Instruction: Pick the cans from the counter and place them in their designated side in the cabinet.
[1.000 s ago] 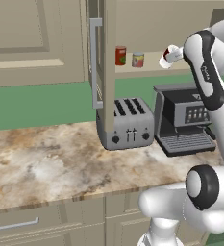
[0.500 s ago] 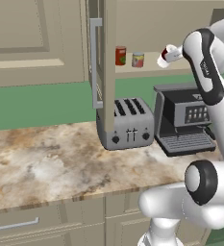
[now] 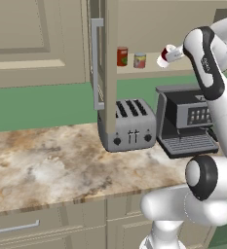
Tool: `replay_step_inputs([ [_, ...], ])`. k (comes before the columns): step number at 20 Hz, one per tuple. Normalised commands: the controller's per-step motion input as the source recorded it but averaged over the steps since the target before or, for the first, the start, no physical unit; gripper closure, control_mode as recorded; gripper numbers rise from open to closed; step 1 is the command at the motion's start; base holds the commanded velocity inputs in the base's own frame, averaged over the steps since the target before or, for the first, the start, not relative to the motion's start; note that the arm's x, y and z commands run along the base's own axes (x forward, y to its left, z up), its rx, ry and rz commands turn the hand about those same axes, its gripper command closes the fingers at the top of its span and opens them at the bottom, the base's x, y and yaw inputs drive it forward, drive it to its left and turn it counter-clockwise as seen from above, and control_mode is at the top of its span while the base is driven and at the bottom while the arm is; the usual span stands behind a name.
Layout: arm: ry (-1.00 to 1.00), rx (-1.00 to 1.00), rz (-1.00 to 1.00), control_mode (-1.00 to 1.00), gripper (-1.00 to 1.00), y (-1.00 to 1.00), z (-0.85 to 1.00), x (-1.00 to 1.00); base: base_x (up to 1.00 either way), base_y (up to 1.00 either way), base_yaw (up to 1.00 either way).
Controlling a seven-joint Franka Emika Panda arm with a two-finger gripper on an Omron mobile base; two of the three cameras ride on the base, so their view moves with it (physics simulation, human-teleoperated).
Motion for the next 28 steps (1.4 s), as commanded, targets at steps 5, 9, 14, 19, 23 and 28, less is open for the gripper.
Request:
replay_step_inputs([
  [5,0.0,-0.02,0.02,-1.0,1.0,-0.02,-0.03,0.11,0.0,0.0,0.0],
  [9,0.0,-0.05,0.0,-1.0,1.0,-0.04,-0.03,0.09,0.0,0.0,0.0],
  [14,0.0,-0.05,0.0,-1.0,1.0,-0.06,-0.01,0.09,0.0,0.0,0.0],
  [19,0.01,-0.04,0.01,-1.0,1.0,-0.02,-0.01,0.13,0.0,0.0,0.0],
  [23,0.02,-0.03,0.01,-1.0,1.0,0.0,-0.07,0.14,0.0,0.0,0.0],
  [28,0.03,-0.02,0.01,-1.0,1.0,0.0,-0.13,0.13,0.0,0.0,0.0],
])
